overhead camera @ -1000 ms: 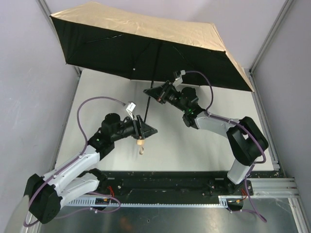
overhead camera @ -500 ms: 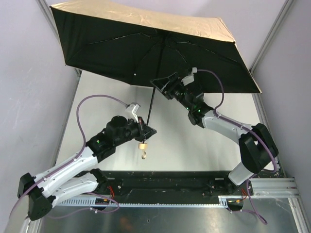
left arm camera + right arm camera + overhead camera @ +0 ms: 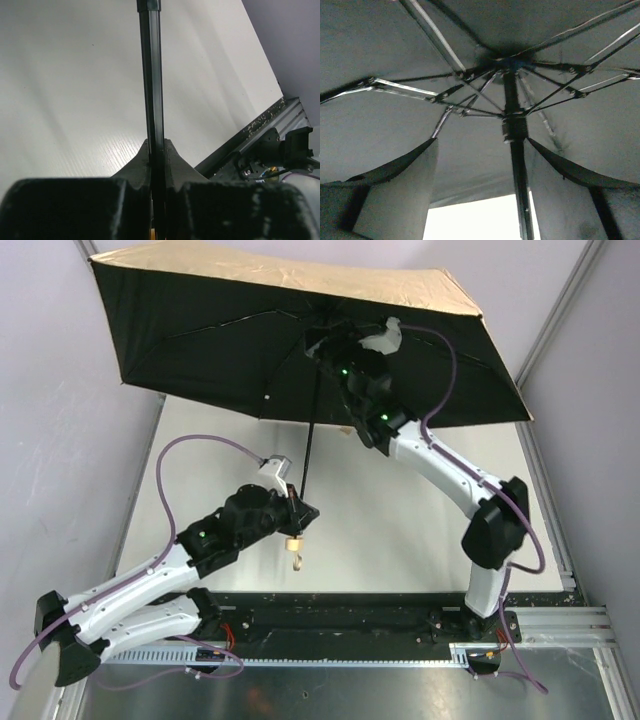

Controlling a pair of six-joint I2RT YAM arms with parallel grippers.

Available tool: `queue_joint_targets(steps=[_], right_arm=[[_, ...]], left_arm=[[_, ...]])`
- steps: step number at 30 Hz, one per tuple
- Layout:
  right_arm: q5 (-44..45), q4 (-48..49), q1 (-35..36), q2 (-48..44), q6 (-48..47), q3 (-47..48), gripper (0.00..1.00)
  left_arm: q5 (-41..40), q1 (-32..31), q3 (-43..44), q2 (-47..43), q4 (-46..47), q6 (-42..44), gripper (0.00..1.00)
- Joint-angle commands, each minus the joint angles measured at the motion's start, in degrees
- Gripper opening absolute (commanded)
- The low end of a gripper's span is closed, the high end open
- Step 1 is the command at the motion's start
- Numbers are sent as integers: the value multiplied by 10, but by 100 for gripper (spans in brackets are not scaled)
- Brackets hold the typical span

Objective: Put away the umbrella

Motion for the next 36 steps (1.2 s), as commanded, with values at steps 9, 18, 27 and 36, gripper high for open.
queue_joint_targets(steps=[9,18,27,36], right_arm=[[64,-201,-19,122,-21,229,57],[-14,-196,-67,112,20,209,57],[-1,-282,-71,182,22,353,53],[56,-334,-70,191,15,411,19]], left_arm=[[-24,-13,27,-30,18,32,0],[-24,-14,24,-32,19,32,0],[-23,-14,11,-34,19,25,0],[-38,-13,-2,-34,19,21,0]])
